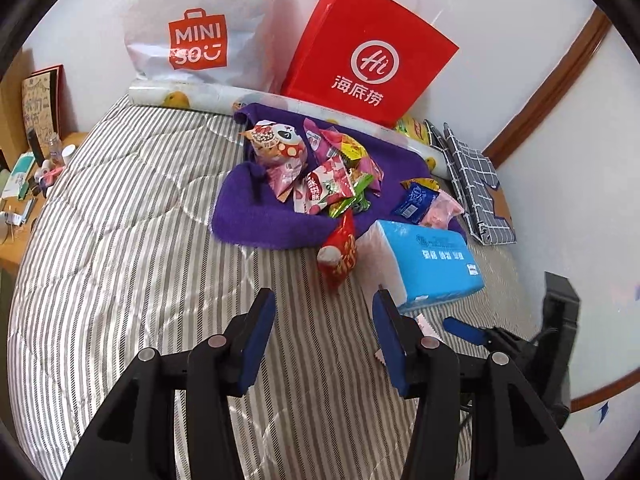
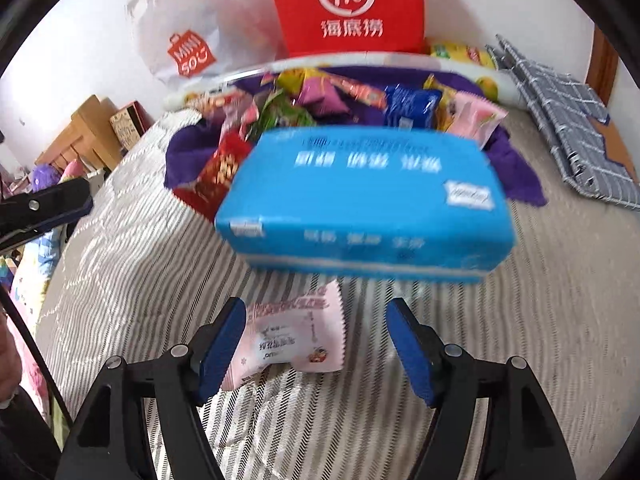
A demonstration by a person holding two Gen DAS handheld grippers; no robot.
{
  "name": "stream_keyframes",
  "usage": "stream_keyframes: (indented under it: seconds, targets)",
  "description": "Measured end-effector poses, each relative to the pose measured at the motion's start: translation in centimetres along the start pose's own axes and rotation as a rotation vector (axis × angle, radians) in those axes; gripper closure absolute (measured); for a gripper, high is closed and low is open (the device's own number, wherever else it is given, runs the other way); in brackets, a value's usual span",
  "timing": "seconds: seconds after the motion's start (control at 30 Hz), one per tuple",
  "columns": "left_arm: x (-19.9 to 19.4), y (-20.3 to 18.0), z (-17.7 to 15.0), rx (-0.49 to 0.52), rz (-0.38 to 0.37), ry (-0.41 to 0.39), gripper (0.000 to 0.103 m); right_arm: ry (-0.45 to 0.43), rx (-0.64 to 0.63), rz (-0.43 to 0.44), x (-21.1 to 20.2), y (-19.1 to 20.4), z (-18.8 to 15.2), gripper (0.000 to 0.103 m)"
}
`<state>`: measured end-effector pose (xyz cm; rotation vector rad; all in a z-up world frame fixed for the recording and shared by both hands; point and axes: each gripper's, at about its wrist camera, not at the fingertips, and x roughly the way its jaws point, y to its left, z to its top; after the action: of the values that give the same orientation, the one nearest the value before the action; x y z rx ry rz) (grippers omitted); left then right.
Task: Organize snacks
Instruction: 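Grasp the pink candy wrapper with the right tool while the left tool grasps the red snack packet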
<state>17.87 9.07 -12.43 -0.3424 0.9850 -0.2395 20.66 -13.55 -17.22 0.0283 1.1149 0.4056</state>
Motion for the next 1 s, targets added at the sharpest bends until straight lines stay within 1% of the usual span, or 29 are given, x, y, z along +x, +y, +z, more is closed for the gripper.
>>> stream_keyframes:
  seconds: [0.1,0.3,0.37,0.43,0.47,0.5,0.53,0.63,0.67,0.73,0.87,1.0]
  targets:
    - [-0.3,0.4,-0.4,-0.012,-0.004,-0.003,0.054,0.001,0.001,0.013,0.5,0.4,-0.5,0.030]
    - [-0.1,0.6,-0.5,-0.018,-0.002,0.002,0.054,-0.035,-0.046,-0.053,1.0,1.8,-1.0,0.029]
    - [-0.1,0.4,-0.7,-0.015,-0.002,0.005,0.054,-0.045,-0.066,-0.068,1.1,2.2,-1.2,0.031]
    - [0.0,0.4,-0.8,-0.013,0.003,0.006,0.054,-0.057,-0.090,-0.070,1.0,2.7,-1.4,0.040]
    - [0.0,0.3,-0.9,-0.013,0.006,0.008,0.054,-0.059,-0.102,-0.056,0.9,3.0,-1.5,0.051]
    - [0.1,0.4,-1.0,-0.015,0.007,0.008,0.054,-0.058,-0.108,-0.051,0.8,3.2,-1.5,0.055]
    - [0.1,0.4,-1.0,-0.017,0.007,0.009,0.054,-0.059,-0.115,-0.053,0.8,3.3,-1.5,0.057]
    - [0.4,0.4,-1.1,-0.024,0.011,0.015,0.054,-0.057,-0.108,-0.030,0.7,3.3,-1.6,0.066]
    - [0.5,0.4,-1.1,-0.025,0.011,0.017,0.054,-0.055,-0.099,-0.013,0.5,3.2,-1.6,0.074]
    - [0.8,0.2,-1.1,-0.019,0.016,0.019,0.054,-0.053,-0.079,0.012,0.2,2.9,-1.7,0.077]
    - [1.9,-0.5,-0.8,-0.002,0.024,0.033,0.054,-0.073,-0.066,-0.002,-0.8,2.1,-2.1,0.078]
    - [3.6,-1.5,0.3,0.029,0.044,0.037,0.054,-0.105,-0.046,-0.011,-2.4,0.8,-2.4,0.078]
